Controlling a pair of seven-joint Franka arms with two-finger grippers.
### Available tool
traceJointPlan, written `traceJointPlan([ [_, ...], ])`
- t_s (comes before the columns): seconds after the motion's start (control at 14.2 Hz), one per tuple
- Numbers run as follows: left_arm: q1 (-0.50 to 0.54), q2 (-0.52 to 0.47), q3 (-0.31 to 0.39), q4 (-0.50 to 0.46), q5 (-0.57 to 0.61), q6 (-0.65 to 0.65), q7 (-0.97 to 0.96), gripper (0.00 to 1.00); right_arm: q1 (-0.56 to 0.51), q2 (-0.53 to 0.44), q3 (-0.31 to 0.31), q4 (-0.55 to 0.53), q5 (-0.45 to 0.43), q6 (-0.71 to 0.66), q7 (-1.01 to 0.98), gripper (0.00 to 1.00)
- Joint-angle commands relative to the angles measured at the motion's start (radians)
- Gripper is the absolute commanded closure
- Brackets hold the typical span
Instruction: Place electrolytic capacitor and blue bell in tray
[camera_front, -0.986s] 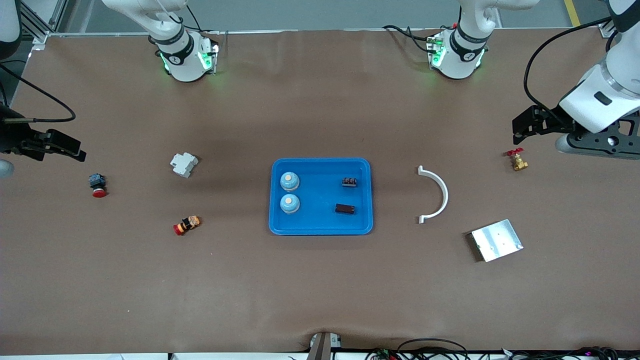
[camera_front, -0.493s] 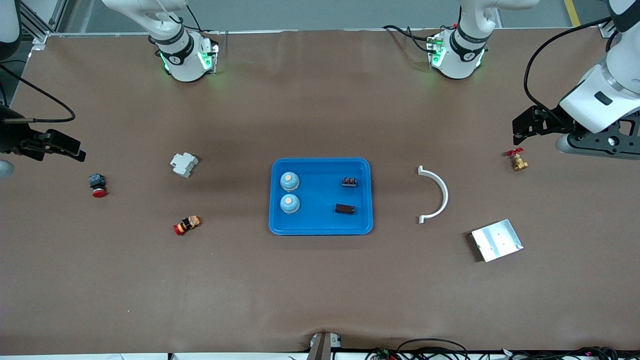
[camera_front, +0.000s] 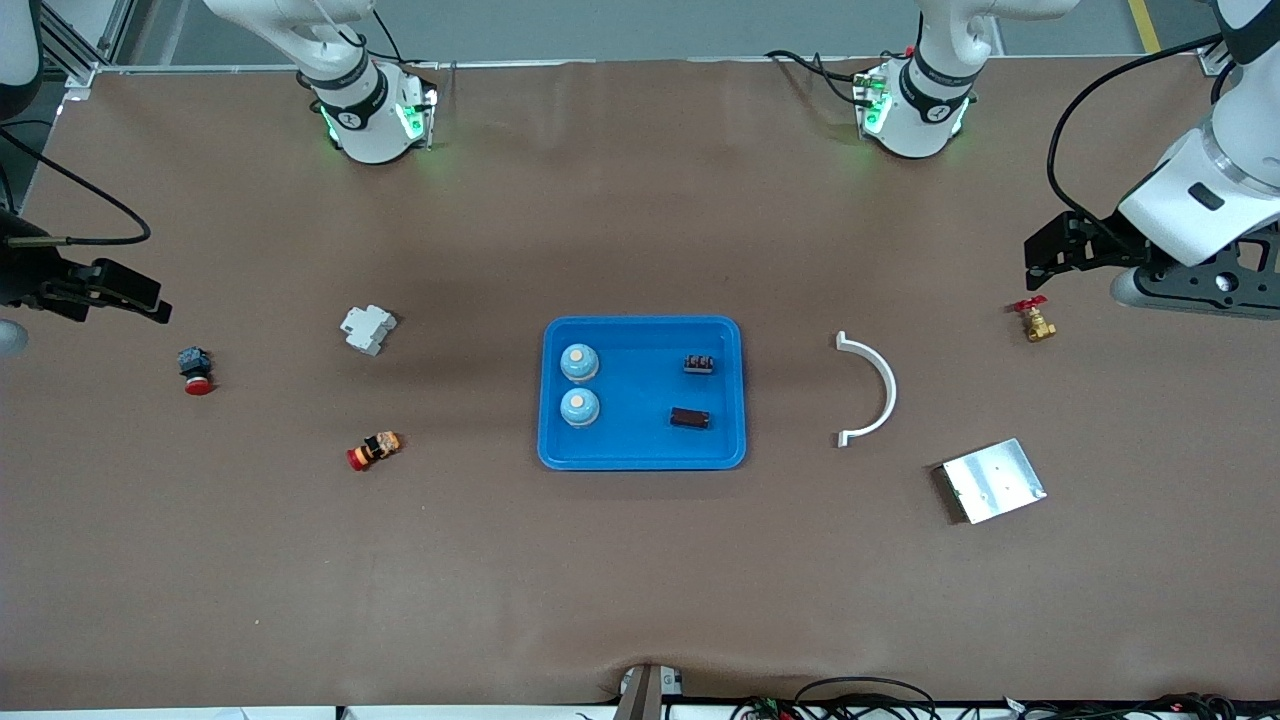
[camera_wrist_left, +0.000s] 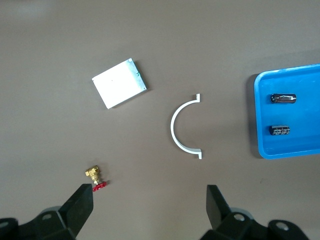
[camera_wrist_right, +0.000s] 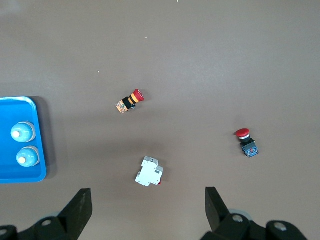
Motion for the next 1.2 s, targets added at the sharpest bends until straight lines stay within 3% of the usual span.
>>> traceJointPlan([
  [0.0,-0.002,-0.015,-0.001,-0.008,0.000,0.008,-0.002,0.00,-0.003,-0.024,-0.001,-0.024,0.013,0.013,-0.010,0.00],
  [1.13,0.000,-0.023,-0.009,-0.014,0.002,0.040,-0.051,0.00,0.001,-0.027,0.001,-0.029,0.000,0.001,-0.011,0.00],
])
